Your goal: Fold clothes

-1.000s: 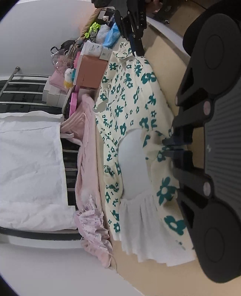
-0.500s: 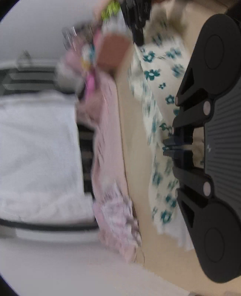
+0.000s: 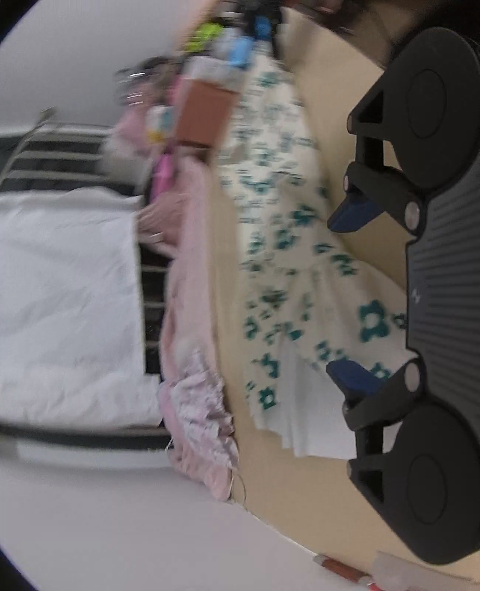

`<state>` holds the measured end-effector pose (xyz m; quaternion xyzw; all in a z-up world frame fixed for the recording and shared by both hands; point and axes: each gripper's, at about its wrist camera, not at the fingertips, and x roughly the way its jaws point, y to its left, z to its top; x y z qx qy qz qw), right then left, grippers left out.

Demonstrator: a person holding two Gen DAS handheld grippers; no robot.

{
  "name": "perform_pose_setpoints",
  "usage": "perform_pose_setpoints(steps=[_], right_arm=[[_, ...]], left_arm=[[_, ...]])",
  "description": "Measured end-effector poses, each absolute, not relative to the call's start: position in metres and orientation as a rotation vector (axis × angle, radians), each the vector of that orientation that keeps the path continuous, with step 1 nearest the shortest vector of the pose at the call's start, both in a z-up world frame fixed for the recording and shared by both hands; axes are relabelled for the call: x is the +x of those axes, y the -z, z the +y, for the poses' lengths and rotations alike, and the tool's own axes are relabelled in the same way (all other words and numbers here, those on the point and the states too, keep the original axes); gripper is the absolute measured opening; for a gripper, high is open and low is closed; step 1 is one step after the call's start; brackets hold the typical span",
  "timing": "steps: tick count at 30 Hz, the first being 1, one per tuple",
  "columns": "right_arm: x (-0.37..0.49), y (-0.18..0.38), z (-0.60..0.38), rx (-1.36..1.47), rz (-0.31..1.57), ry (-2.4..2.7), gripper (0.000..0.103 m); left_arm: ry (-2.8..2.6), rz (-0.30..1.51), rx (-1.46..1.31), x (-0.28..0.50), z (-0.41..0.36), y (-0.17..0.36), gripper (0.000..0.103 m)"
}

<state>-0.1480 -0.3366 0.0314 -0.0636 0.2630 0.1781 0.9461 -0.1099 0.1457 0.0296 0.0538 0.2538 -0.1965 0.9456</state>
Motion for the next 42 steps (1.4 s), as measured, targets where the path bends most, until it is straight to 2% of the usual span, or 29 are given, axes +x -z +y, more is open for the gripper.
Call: perform_pose_setpoints(steps=[1, 2, 4, 5, 6, 8, 10, 12, 14, 16, 18, 22, 26, 28, 30, 34, 42], right_arm=[[-0.143, -0.029, -0.335, -0.14, 0.548, -0.359, 0.05], [-0.138, -0.027, -0.333, -0.15, 0.561, -0.355, 0.023], [-0.125, -0.029, -0.339, -0.117, 0.573, -0.279, 0.019], [-0.118, -0.032, -0.345, -0.086, 0.574, -0.222, 0.022], [-0.111, -0.036, -0.35, -0.055, 0.575, -0.166, 0.037], [-0.101, -0.044, -0.353, -0.047, 0.567, -0.002, 0.056], [-0.107, -0.054, -0.345, -0.098, 0.476, 0.096, 0.062], [-0.116, -0.061, -0.34, -0.119, 0.404, 0.128, 0.063], [-0.122, -0.066, -0.335, -0.131, 0.364, 0.119, 0.062], [-0.129, -0.066, -0.33, -0.104, 0.383, -0.037, 0.063], [-0.138, -0.064, -0.325, -0.048, 0.391, -0.177, 0.064], [-0.133, -0.042, -0.31, -0.041, 0.441, -0.275, 0.066], [-0.111, -0.028, -0.325, -0.04, 0.509, -0.223, 0.065], [-0.102, -0.025, -0.34, -0.015, 0.522, -0.156, 0.064], [-0.096, -0.023, -0.352, 0.016, 0.499, -0.062, 0.064], [-0.095, -0.026, -0.36, 0.13, 0.457, -0.034, 0.065], [-0.121, -0.035, -0.271, -0.076, 0.334, -0.226, 0.064]], left_arm=[[0.413, 0.512, 0.17, -0.108, 0.141, -0.026, 0.068], [0.421, 0.511, 0.22, -0.106, 0.138, -0.022, 0.064], [0.394, 0.537, 0.247, -0.099, 0.141, -0.017, 0.033], [0.381, 0.55, 0.261, -0.096, 0.143, -0.014, 0.034], [0.362, 0.559, 0.268, -0.093, 0.145, -0.012, 0.034], [0.283, 0.547, 0.228, -0.095, 0.156, -0.016, 0.035], [0.209, 0.533, 0.188, -0.097, 0.167, -0.021, 0.033], [0.191, 0.498, 0.148, -0.105, 0.17, -0.03, 0.034], [0.224, 0.465, 0.109, -0.117, 0.167, -0.039, 0.039], [0.306, 0.434, 0.087, -0.128, 0.159, -0.043, 0.055], [0.383, 0.411, 0.125, -0.133, 0.145, -0.038, 0.061], [0.416, 0.371, 0.295, -0.125, 0.121, -0.016, 0.06], [0.448, 0.455, 0.323, -0.102, 0.119, -0.005, 0.054], [0.433, 0.498, 0.312, -0.091, 0.122, -0.003, 0.027], [0.409, 0.535, 0.287, -0.08, 0.127, -0.002, 0.01], [0.422, 0.512, 0.18, -0.082, 0.145, -0.014, 0.004], [0.427, 0.492, 0.195, -0.086, 0.149, -0.049, 0.004]])
